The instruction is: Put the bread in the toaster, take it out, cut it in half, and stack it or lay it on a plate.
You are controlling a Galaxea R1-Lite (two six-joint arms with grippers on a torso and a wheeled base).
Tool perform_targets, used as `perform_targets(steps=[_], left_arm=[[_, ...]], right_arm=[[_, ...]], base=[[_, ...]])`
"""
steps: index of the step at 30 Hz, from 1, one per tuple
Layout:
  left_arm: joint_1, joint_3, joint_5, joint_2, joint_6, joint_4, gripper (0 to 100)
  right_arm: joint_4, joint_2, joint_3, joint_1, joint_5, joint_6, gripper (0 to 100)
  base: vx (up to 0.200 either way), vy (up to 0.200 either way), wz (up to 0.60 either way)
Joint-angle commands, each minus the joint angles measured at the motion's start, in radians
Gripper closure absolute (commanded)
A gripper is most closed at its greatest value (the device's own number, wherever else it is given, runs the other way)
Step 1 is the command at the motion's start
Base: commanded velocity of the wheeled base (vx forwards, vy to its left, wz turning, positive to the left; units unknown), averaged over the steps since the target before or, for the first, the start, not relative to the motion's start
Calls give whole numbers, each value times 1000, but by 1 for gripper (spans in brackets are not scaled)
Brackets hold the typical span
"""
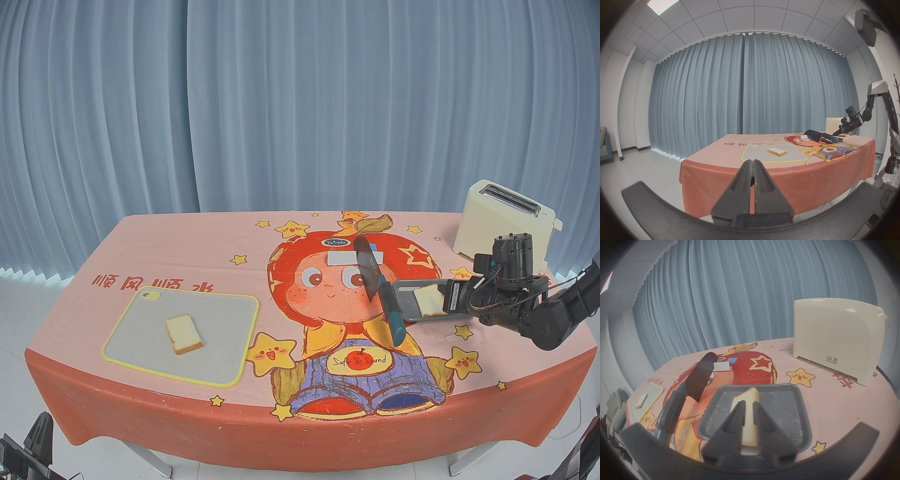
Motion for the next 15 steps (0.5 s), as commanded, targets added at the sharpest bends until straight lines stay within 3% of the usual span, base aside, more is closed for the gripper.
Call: perform_targets(steps=[1,15], left_arm=[[0,18,0,-9,0,0,100],[0,18,0,-9,-2,0,100]], right_arm=[[-8,0,0,1,-2,0,0],[-9,-33,-2,4,-9,6,0]], base=[[0,0,0],[0,0,0]])
